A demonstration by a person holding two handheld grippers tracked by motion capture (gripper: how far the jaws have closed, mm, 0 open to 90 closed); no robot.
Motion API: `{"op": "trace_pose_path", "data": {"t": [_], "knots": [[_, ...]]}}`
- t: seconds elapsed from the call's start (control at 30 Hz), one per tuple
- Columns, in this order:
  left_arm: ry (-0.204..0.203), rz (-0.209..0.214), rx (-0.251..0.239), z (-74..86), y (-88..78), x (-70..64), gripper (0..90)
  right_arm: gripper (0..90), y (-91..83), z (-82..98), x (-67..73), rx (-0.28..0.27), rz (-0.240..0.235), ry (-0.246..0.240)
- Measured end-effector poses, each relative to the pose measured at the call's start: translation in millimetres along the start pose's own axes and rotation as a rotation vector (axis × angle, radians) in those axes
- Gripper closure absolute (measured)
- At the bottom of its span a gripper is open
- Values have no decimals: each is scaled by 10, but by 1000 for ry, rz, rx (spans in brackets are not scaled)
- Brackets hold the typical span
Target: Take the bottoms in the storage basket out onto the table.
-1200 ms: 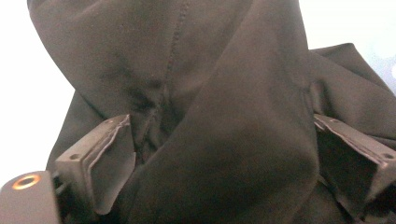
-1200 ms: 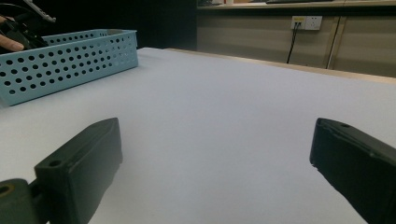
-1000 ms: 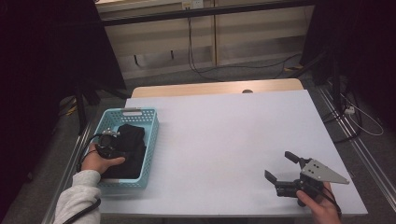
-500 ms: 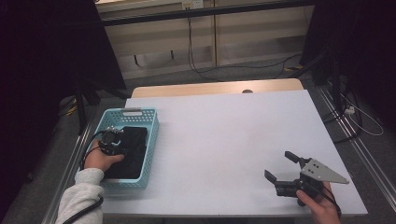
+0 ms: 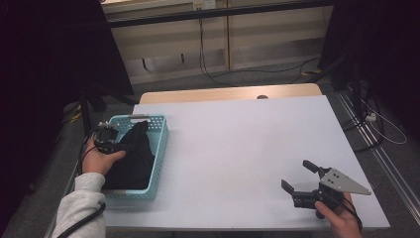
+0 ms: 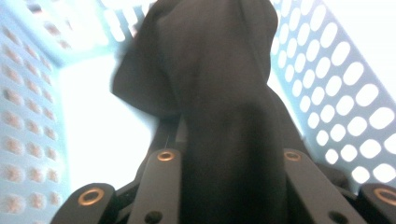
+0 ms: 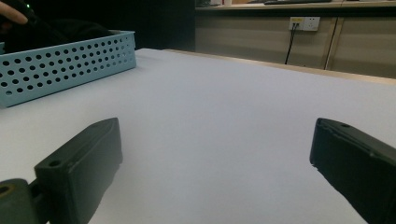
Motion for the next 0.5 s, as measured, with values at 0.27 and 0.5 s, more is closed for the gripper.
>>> {"op": "trace_pose_path", "data": {"t": [0.27,0.5], "knots": [[-21,8,-140,-360,-411,-55,726,18,1,3,3,1,-1,0],[-10,32,-234,-635,-693,-196,725,18,4,4,7,3,-2,0]]}}
Point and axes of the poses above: each handheld gripper's, and its own axes: y roughly forward along the jaws, z roughly out of its underside, x roughly to its left, the point moved 9 cm from there along y, roughly forward along the jaws, and after that the axes turned 10 degrees about x, right-handed, at the moved point
